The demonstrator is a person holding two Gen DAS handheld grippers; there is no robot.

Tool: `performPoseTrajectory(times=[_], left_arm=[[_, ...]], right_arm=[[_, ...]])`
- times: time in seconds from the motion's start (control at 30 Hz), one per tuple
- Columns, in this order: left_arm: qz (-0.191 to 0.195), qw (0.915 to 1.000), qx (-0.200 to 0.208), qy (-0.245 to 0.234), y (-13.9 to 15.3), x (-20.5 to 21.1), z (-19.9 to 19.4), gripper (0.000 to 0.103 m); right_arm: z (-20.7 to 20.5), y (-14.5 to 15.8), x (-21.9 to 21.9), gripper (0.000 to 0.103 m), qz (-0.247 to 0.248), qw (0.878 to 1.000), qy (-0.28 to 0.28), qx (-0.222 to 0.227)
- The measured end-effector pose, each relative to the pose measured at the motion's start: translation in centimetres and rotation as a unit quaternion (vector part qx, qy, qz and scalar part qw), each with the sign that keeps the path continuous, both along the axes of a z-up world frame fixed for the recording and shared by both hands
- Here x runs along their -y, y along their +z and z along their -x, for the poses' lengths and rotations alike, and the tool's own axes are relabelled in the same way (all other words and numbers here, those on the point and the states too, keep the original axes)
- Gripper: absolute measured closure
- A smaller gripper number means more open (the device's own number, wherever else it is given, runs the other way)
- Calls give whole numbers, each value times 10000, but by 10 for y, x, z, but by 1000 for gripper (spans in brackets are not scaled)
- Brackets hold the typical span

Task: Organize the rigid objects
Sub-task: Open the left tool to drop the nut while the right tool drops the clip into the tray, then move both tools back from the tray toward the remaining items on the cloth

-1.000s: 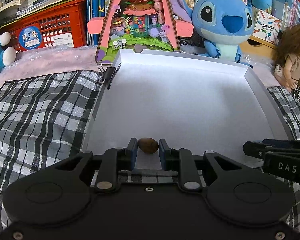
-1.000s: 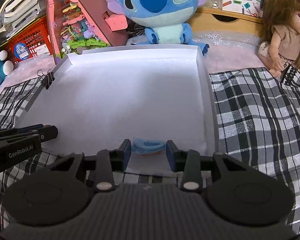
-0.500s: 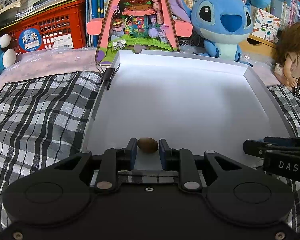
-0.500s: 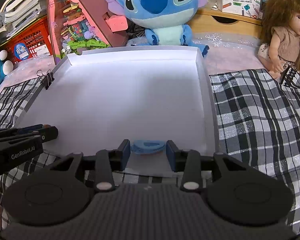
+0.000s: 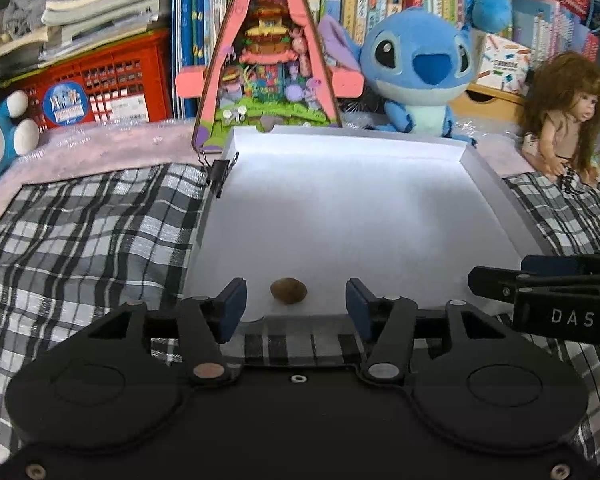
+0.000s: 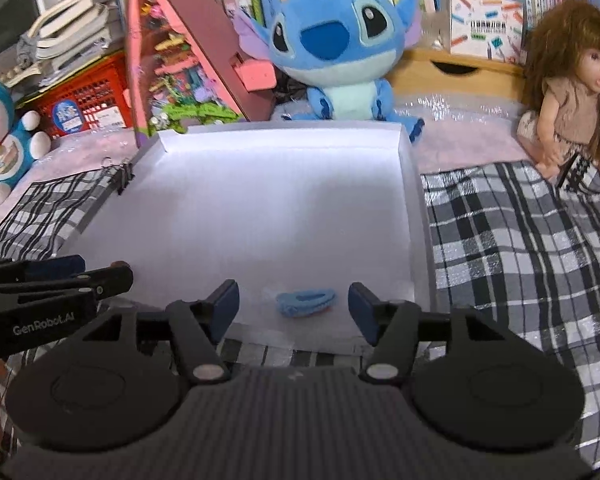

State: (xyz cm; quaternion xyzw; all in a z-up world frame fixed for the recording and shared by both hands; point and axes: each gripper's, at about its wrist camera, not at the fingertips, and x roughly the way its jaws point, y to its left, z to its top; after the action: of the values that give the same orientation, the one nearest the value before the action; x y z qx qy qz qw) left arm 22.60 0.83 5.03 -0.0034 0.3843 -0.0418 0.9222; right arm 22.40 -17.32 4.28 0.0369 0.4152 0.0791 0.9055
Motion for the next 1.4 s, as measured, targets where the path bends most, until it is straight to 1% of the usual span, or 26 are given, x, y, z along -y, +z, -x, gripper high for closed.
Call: performPoseTrajectory(times=[0.27,0.37,0.53,0.77,0.97,1.1,1.3,1.4], left_arm=[[172,9993,258,-185,16,-6,40,40],[224,9988,339,-273,19,-6,57,39],[279,9980,416,-385,16,-5,86,38],[335,9973,398,-513,6,-8,123,37],[297,9972,438,-529,-1,-12,153,36],[204,9968,476,-601,-4,-12,170,34],[75,9959,604,-669,-6,-12,192,32],[95,9959,597,-674,-7,-13,200,30]], right_arm=[[28,16,6,26,-112,9995,106,264],[44,20,9,24,-163,9990,157,384],[71,22,12,23,-152,9981,269,538],[107,20,14,22,-116,9963,407,747],[137,14,14,22,-121,9953,529,798],[156,10,10,22,-26,9943,615,873],[176,10,8,21,-65,9933,670,937],[184,9,6,20,-69,9930,699,945]])
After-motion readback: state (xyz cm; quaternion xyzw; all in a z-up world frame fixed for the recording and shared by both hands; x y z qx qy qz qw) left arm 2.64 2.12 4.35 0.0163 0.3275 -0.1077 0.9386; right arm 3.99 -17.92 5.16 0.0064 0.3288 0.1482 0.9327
